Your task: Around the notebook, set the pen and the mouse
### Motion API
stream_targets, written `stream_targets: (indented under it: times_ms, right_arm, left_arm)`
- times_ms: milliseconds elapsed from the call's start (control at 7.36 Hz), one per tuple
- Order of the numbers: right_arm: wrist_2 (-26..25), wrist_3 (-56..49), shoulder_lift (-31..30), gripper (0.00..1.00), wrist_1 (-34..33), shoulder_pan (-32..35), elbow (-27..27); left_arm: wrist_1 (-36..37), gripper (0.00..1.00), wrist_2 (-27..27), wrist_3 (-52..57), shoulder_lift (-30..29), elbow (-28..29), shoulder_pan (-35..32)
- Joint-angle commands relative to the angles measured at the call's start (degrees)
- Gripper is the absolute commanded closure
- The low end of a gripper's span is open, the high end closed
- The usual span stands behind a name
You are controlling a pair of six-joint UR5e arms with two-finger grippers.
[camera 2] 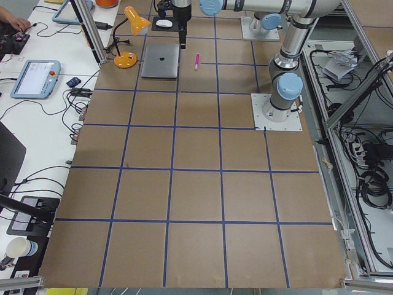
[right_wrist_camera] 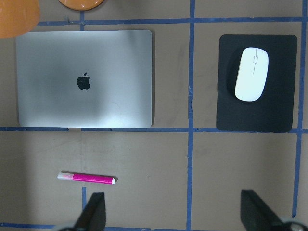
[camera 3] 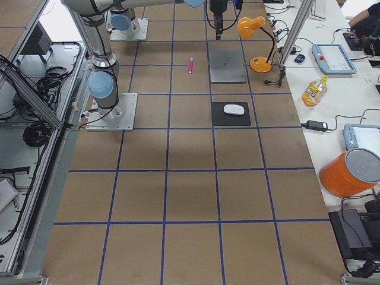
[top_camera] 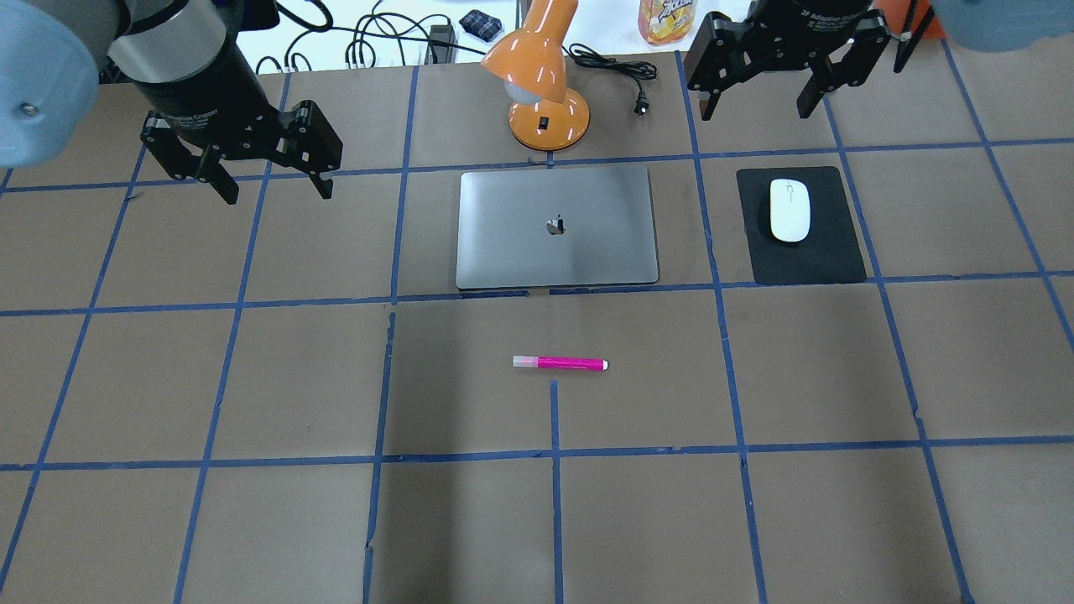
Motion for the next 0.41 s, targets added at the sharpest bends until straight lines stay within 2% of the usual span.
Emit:
stream_targets:
  times_ms: [0, 272]
  right_arm:
    - [0.05, 0.01, 0.05, 0.0, -0.12, -0.12, -0.09]
    - [0.05, 0.0, 0.05, 0.0, -0.03, -0.03, -0.09]
  left_arm:
    - [0.2, 0.0, 0.5, -0.05, -0.45, 0.04, -0.05]
    - [0.29, 0.0, 0.5, 0.04, -0.54, 0.04, 0.04]
